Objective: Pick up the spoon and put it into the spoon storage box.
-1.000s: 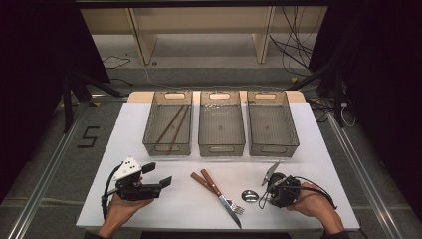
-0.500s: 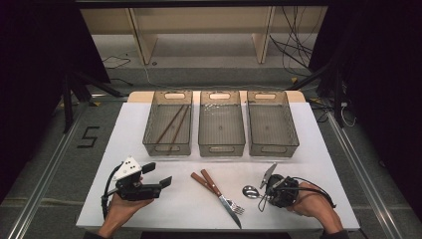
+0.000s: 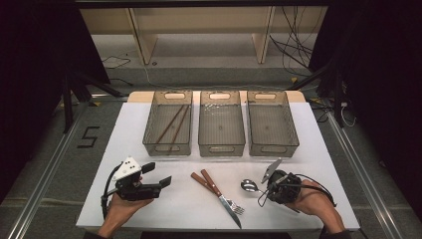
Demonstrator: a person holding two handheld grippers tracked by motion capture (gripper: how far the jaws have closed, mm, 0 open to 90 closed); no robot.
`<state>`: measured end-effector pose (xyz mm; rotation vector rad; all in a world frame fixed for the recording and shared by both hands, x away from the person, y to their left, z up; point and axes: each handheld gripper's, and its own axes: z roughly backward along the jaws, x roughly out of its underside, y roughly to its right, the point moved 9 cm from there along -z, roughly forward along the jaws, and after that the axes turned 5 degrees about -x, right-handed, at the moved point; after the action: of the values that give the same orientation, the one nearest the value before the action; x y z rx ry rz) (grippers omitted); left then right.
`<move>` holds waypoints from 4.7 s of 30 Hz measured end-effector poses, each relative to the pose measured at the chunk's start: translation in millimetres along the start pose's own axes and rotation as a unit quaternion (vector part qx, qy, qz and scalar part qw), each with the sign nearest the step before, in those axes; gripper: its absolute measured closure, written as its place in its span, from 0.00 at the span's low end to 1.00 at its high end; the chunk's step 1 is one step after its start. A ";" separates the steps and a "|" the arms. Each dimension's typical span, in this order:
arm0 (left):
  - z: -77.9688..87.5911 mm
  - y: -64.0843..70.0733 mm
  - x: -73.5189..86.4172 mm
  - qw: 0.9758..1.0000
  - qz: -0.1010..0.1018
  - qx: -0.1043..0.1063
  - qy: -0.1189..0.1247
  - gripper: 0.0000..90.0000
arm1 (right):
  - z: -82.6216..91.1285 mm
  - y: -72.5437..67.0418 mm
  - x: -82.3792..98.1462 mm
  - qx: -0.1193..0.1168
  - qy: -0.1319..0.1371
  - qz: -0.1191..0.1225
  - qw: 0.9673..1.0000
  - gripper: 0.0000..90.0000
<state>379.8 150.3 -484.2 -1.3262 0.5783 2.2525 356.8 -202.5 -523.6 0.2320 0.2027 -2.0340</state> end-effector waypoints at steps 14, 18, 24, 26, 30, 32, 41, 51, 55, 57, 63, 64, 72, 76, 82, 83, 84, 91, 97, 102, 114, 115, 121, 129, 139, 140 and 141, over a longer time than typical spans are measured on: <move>1.6 -1.1 -1.5 1.000 -0.001 -0.002 0.007 0.21 | 25.5 9.9 -30.4 -0.005 0.089 -0.032 0.995 0.95; 2.5 -1.2 -2.6 1.000 0.001 -0.002 0.012 0.21 | 31.2 15.0 -42.0 -0.001 0.113 -0.040 0.993 0.95; 3.5 -1.2 -3.9 1.000 0.000 -0.001 0.018 0.20 | 37.8 20.5 -58.2 0.004 0.137 -0.047 0.989 0.95; 4.0 -1.2 -4.3 1.000 -0.001 0.000 0.020 0.20 | 40.5 21.8 -64.1 0.005 0.145 -0.048 0.988 0.95; 4.2 -1.3 -5.0 1.000 0.000 0.000 0.023 0.19 | 45.0 25.5 -75.9 0.007 0.159 -0.052 0.986 0.95; 4.5 -1.2 -5.6 1.000 0.001 0.000 0.027 0.18 | 46.4 28.2 -82.1 0.010 0.166 -0.054 0.985 0.95; 5.7 -1.6 -6.6 0.999 0.002 0.000 0.033 0.18 | 51.4 39.0 -111.3 0.018 0.194 -0.062 0.979 0.95; 7.8 -3.5 -6.7 0.999 0.004 -0.003 0.037 0.18 | 58.0 50.1 -144.4 0.019 0.218 -0.076 0.973 0.95; 8.2 -4.3 -7.3 0.999 0.006 -0.004 0.039 0.18 | 60.7 53.7 -156.6 0.016 0.228 -0.081 0.970 0.95; 8.4 -4.4 -7.5 0.999 0.006 -0.005 0.040 0.18 | 61.2 55.8 -161.9 0.017 0.228 -0.085 0.970 0.95; 8.5 -4.9 -7.6 0.999 0.007 -0.005 0.041 0.18 | 63.3 63.3 -175.2 0.019 0.234 -0.092 0.968 0.95; 8.4 -4.8 -7.5 0.999 0.006 -0.005 0.041 0.18 | 63.9 64.8 -177.4 0.021 0.235 -0.092 0.967 0.95; 7.8 -4.4 -7.2 0.999 0.005 -0.005 0.040 0.18 | 69.4 76.7 -196.1 0.025 0.246 -0.108 0.963 0.95; 7.4 -3.5 -7.0 0.999 0.003 -0.005 0.041 0.18 | 67.6 85.2 -203.5 0.029 0.246 -0.121 0.961 0.95; 7.0 -3.0 -7.0 0.999 0.001 -0.003 0.041 0.18 | 63.4 97.6 -213.3 0.034 0.247 -0.138 0.959 0.95; 7.0 -2.7 -7.0 0.999 0.001 -0.003 0.041 0.18 | 62.5 99.5 -214.7 0.035 0.247 -0.140 0.958 0.95; 7.1 -2.5 -6.9 0.999 0.000 -0.003 0.040 0.18 | 61.4 101.2 -215.8 0.037 0.245 -0.143 0.958 0.95; 7.0 -2.1 -6.8 0.999 0.000 -0.002 0.040 0.18 | 52.2 112.6 -222.8 0.039 0.240 -0.161 0.956 0.95; 6.8 -1.7 -6.7 0.999 -0.001 -0.002 0.039 0.18 | 43.8 121.0 -226.4 0.048 0.232 -0.168 0.957 0.95; 7.0 -1.5 -6.6 0.999 -0.002 -0.001 0.039 0.18 | 37.7 128.1 -225.8 0.051 0.227 -0.180 0.956 0.95; 6.9 -0.6 -6.8 0.999 -0.002 0.000 0.040 0.18 | 17.8 133.4 -225.2 0.042 0.212 -0.204 0.955 0.95; 6.9 -0.7 -6.7 0.999 -0.002 0.000 0.039 0.18 | 15.7 133.1 -225.4 0.041 0.209 -0.206 0.955 0.95; 7.4 -1.1 -6.7 0.999 -0.002 0.000 0.040 0.18 | 5.1 131.2 -224.5 0.036 0.197 -0.214 0.956 0.95; 7.2 -0.9 -6.8 0.999 -0.002 0.000 0.041 0.18 | 5.0 130.0 -222.0 0.019 0.197 -0.220 0.955 0.68; 7.2 -1.2 -6.5 0.999 -0.001 -0.001 0.038 0.18 | 27.0 112.1 -218.5 0.015 0.228 -0.190 0.955 0.51; 7.1 -1.3 -6.5 0.999 -0.001 -0.001 0.038 0.18 | 28.6 109.9 -217.3 0.015 0.231 -0.188 0.954 0.50; 7.0 -1.2 -6.5 0.999 -0.001 -0.001 0.039 0.18 | 30.0 107.3 -215.9 0.016 0.234 -0.186 0.954 0.49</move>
<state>378.5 154.2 -475.5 -1.4198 0.6003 2.2087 547.0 -73.2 -445.1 0.7448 0.5422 -2.3278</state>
